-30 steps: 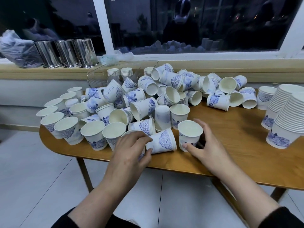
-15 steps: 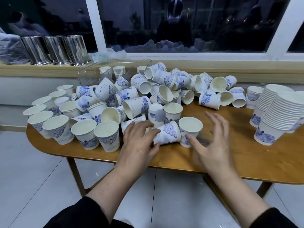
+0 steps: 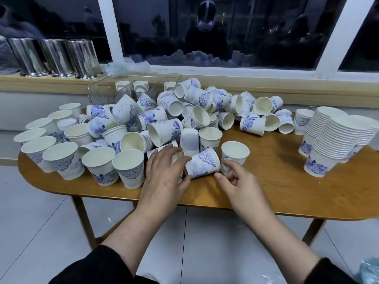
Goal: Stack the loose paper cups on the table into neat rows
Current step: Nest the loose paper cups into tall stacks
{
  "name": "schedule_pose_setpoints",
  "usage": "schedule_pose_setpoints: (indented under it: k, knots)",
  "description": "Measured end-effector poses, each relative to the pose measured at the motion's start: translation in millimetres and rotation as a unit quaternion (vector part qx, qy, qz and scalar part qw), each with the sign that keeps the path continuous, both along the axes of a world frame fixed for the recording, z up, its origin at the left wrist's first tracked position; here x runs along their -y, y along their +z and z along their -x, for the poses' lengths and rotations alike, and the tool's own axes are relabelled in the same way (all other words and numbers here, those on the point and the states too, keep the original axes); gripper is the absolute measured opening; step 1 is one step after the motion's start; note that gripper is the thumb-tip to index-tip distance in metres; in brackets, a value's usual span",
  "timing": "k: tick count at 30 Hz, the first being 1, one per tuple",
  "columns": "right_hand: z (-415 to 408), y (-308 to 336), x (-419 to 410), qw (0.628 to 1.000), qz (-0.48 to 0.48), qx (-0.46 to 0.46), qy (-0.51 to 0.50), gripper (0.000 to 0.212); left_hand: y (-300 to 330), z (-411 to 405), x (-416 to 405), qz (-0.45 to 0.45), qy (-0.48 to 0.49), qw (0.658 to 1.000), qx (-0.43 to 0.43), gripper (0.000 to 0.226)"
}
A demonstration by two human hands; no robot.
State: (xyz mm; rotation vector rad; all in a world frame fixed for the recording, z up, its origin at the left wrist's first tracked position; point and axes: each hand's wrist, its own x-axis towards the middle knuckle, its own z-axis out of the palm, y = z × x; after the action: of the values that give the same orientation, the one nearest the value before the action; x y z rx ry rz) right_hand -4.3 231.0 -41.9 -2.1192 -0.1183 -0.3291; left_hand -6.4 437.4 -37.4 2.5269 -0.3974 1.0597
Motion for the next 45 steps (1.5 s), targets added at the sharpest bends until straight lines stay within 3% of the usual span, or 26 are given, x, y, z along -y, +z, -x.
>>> schedule_pose_setpoints:
  k: [3, 7, 12, 15, 21, 24, 28, 32, 35, 37, 39, 42, 45]
  knots:
    - [-9.3, 2.5, -5.5, 1.0, 0.011, -0.014, -0.017, 0.04, 0.6, -0.5, -0.3, 0.004, -0.006, 1.0, -0.003, 0.047]
    - [-19.8, 8.0, -12.4, 0.999, -0.01, -0.037, -0.008, 0.016, -0.6, -0.2, -0.6, 0.004, -0.007, 1.0, -0.018, 0.049]
    - [-4.1, 12.4, -11.1, 0.996, -0.075, -0.034, 0.024, 0.009, 0.5, 2.9, -3.4, 0.003, -0.009, 0.999, -0.034, 0.048]
    - [21.2, 15.6, -1.1, 0.997, -0.071, 0.017, 0.006, 0.003, 3.6, 6.0, -4.9, 0.028, -0.027, 0.999, -0.019, 0.049]
    - [59.3, 64.5, 36.2, 0.977, -0.063, 0.194, -0.064, 0.008, 23.2, 34.8, 16.2, 0.091, -0.162, 0.973, 0.135, 0.028]
    - [38.1, 88.7, 60.6, 0.971, 0.042, 0.216, -0.091, 0.007, 21.1, 40.4, 51.0, 0.166, -0.21, 0.964, -0.003, 0.038]
    - [2.6, 98.4, 79.9, 0.959, 0.208, 0.184, -0.061, 0.012, 18.9, 18.4, 87.3, 0.266, -0.155, 0.924, -0.227, 0.084]
    - [-15.0, 98.7, 81.4, 0.928, 0.35, 0.128, 0.007, 0.011, 21.4, -19.6, 110.2, 0.308, -0.134, 0.897, -0.285, 0.104]
    - [-23.2, 103.9, 78.2, 0.903, 0.407, 0.092, 0.104, 0.016, 21.5, -39.9, 123.3, 0.333, -0.136, 0.882, -0.306, 0.089]
    - [-26.6, 105.9, 77.1, 0.905, 0.395, 0.06, 0.146, 0.02, 19.9, -44.8, 124.9, 0.353, -0.135, 0.874, -0.305, 0.075]
    - [-30.0, 107.6, 79.6, 0.943, 0.312, 0.048, 0.108, 0.021, 17.7, -45.2, 121.2, 0.363, -0.132, 0.873, -0.297, 0.071]
    - [-46.0, 102.6, 81.2, 0.969, 0.233, 0.065, 0.042, 0.019, 13.8, -37.1, 107.4, 0.38, -0.137, 0.868, -0.287, 0.076]
    - [-69.2, 92.8, 68.6, 0.968, 0.235, 0.012, 0.083, 0.028, 8.5, -25.6, 92.6, 0.394, -0.131, 0.867, -0.277, 0.083]
